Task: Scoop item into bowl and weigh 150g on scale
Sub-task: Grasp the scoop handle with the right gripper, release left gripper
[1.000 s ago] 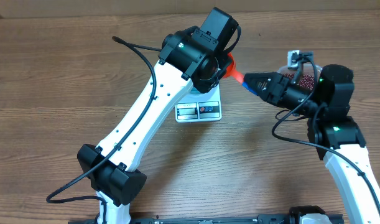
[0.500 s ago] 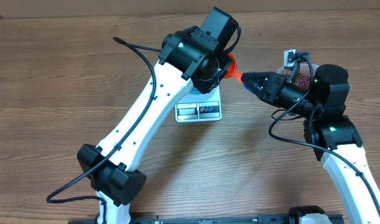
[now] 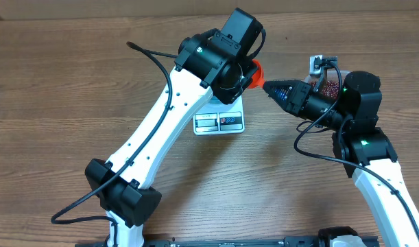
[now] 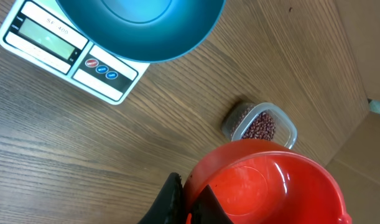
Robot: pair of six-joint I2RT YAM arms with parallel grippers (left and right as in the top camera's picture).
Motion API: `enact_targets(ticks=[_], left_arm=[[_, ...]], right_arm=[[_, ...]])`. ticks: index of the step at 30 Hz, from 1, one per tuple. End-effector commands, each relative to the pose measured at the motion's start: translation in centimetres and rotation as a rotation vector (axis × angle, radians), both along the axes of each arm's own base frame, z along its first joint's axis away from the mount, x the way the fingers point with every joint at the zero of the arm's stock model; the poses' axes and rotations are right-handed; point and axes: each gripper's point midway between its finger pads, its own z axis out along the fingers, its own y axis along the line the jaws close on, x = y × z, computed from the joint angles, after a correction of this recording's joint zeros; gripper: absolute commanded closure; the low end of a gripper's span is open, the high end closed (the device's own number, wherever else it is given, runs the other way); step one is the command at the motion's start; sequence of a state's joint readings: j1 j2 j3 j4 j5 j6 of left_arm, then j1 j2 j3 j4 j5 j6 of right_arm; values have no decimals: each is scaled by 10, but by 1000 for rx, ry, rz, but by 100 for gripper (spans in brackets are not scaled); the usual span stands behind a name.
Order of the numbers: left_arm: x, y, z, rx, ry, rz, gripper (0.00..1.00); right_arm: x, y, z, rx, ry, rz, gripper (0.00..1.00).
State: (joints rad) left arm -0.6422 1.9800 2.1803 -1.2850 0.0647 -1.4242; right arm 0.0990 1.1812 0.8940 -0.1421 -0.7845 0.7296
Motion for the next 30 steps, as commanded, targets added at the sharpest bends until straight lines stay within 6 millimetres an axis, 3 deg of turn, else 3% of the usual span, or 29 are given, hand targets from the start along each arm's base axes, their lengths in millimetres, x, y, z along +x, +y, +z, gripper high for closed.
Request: enact_targets(ticks=[1,30], left_arm=[[-6,-5,12,-39,-6,-1,95],[-13,-18,14,-62,-6,-35,96]], right_arm=[[2,1,9,5,-22,-5,85],[1,7,9,15,-10,-4,88]])
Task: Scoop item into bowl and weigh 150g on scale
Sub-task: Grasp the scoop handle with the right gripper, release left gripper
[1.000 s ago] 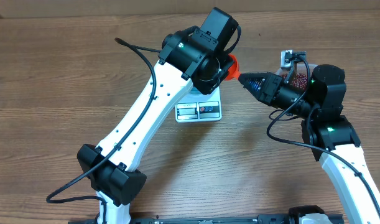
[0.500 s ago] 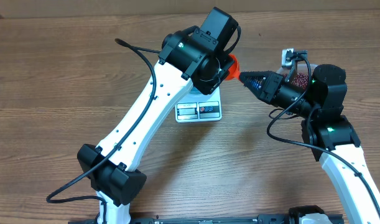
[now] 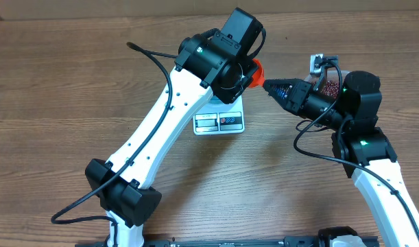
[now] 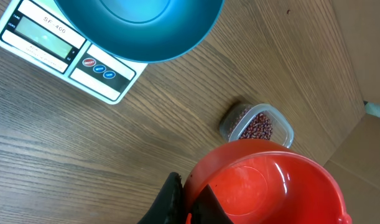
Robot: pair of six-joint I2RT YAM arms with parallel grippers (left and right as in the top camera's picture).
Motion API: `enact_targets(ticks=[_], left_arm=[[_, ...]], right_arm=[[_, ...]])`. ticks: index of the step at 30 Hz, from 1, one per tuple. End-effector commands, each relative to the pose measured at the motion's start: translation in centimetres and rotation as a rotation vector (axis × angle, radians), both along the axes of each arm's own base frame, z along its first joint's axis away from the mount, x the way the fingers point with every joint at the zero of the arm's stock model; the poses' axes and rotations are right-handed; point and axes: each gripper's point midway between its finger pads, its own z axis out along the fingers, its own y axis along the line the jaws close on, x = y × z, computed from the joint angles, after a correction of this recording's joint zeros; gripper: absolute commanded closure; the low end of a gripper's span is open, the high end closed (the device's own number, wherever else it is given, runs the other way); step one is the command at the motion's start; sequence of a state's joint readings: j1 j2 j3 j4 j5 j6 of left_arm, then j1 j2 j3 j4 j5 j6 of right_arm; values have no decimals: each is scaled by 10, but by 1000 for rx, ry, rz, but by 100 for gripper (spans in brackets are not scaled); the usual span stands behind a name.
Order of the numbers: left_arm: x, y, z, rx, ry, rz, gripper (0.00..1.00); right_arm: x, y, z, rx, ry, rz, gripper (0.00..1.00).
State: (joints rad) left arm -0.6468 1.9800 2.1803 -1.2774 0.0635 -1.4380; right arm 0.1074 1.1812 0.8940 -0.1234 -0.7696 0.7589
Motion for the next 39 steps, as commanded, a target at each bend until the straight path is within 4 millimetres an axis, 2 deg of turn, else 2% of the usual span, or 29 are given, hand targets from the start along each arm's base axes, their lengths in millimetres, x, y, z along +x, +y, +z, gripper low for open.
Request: enact_targets(ticks=[1,12,14,16,18,19,20,25,28,34,39], left_arm=[[-13,-15,13,-54,-5,-42,95],[-13,-16,13,-55,-5,-43,96],[-13,-16,13,-55,-5,-43,92],[-13,-16,14,-55,-5,-43,80],[-13,-15,13,-52,-6,-43,54],[-13,-15,13,-48,-9,-48,45],[-13,-14,13,-47,-9,-47,41],[-5,-4,13,-21,-29,-50,37],[5,11,13,10,-53,-70,36],[20,42,15,47,-74,-73,36],[30,62,22,102,-140,-166,37]], right_arm=[[-1,5,6,1,-11,8,88],[-2,5,4,-1,0,8,96],[-1,5,4,-1,0,8,96],[-1,5,4,-1,0,7,96],[-1,5,4,-1,-1,7,96],[-1,5,4,-1,-1,7,96],[-1,5,4,-1,-1,8,96],[-1,4,4,-4,-1,5,96],[-1,-1,-1,-6,22,-7,96],[1,-19,-15,-17,98,-58,96],[1,-37,-27,-23,165,-106,96]])
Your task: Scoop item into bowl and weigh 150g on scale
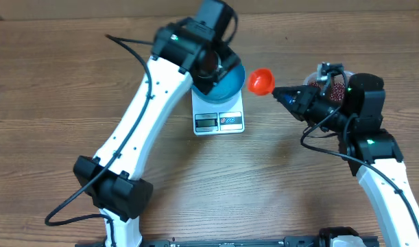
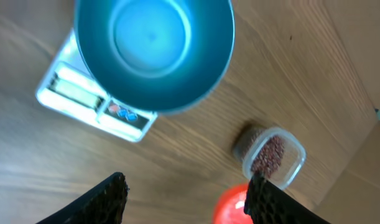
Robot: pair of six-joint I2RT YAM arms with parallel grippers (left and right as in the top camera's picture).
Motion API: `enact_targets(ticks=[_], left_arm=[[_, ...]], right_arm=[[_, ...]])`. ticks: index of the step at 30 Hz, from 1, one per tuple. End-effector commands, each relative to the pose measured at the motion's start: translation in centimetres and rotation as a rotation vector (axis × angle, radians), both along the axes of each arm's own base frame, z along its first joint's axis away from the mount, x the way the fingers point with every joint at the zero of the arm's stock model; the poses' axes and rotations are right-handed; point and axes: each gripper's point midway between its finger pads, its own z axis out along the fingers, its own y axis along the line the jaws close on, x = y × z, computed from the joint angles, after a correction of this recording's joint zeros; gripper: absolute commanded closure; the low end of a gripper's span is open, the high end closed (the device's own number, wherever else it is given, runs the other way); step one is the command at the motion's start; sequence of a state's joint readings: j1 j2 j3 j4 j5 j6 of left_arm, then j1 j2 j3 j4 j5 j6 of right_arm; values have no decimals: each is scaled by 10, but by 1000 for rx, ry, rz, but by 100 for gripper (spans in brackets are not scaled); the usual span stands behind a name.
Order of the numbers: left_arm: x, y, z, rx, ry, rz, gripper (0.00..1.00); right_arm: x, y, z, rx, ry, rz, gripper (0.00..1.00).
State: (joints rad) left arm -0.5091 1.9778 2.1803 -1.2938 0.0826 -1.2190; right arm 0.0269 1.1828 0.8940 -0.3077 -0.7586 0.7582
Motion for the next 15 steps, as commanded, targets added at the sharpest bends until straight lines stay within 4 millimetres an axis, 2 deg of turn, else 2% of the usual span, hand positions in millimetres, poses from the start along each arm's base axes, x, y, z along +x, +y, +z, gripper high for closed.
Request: enact_targets(ticks=[1,5,8,11,15], left_arm=[[0,13,25,47,-106,-132,37],[6,33,35,135,-186,-233,43],[10,52,47,227,-256,-308,44],[12,71,61,297,-314,-355,41],[13,100,79,369,-365,-325,34]], right_arm=[[2,-11,4,-16,-15,-18,96],[-3,-23,-1,-85,11,-22,96],[-6,-39,2,-204,33,-56,96],[-9,-55,16,-339,40,-86,96],[-8,-73,39,-506,61,-83,96]])
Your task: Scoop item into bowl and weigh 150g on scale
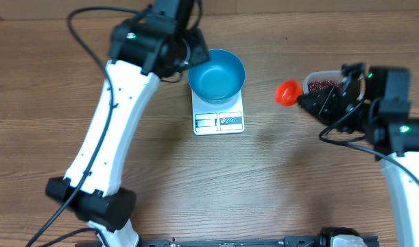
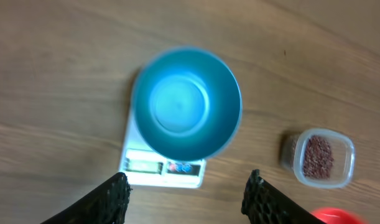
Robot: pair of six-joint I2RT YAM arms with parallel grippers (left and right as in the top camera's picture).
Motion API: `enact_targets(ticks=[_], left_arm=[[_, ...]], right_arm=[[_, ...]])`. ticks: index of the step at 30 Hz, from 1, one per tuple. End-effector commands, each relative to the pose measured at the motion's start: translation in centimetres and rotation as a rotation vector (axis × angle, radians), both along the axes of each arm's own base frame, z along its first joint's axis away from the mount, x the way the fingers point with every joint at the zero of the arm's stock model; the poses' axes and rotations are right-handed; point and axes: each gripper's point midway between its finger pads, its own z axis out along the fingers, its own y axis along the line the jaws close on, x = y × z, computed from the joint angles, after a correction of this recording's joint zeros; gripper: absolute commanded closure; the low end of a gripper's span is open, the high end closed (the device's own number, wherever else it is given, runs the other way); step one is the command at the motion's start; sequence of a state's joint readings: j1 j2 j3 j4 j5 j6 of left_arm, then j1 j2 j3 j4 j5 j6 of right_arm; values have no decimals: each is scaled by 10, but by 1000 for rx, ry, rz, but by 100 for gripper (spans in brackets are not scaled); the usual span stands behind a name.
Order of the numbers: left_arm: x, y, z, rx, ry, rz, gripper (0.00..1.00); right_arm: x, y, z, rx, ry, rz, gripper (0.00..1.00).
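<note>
An empty blue bowl (image 1: pixel 217 73) sits on the white scale (image 1: pixel 219 121) at the table's middle back. A clear tub of red beans (image 1: pixel 322 83) stands to the right. Just left of the tub hangs the red scoop (image 1: pixel 287 92), with my right gripper (image 1: pixel 306 101) shut on its handle. The left gripper (image 2: pixel 188 202) is open and holds nothing, high above the bowl (image 2: pixel 186 112). Its wrist view also shows the scale (image 2: pixel 163 170), the tub (image 2: pixel 318 157) and a sliver of the scoop (image 2: pixel 334 216). The scale's display is too blurred to read.
Bare wooden table (image 1: pixel 161 185) surrounds the scale. The left arm (image 1: pixel 110 116) stretches from the front edge up to the bowl's left side. A cardboard wall (image 1: pixel 58 7) runs along the back.
The left arm has swung further left and back, clear of the bowl, still open. My right gripper has carried the red scoop right, closer to the bean tub.
The left gripper was shut on the red scoop near the bowl, with the right gripper's tip close by, and a second later it still was. Later the left gripper stood open and the scoop hung from the right gripper. Now the scoop is beside the tub.
</note>
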State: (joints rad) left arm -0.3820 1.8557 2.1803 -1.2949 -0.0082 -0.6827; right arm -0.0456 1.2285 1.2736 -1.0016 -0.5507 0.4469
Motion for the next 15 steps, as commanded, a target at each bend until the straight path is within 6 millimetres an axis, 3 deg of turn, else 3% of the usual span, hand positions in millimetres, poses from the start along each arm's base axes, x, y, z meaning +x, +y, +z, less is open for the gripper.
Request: enact_targets(ticks=[1,5,10,15], left_arm=[[-2,33,30,115,-112,-21,32],[0,61,41,170,-149,27,27],[2,81,40,182,-134,49,25],[3,79,39,168,-137,-87,26]], right_arm=[[18,-27,25,-237,-82,20,97],[31,-47,36,-395,-9,59,97],[55,-77,36,-553,67,50,96],[73,-114,26,-698,74,50,96]])
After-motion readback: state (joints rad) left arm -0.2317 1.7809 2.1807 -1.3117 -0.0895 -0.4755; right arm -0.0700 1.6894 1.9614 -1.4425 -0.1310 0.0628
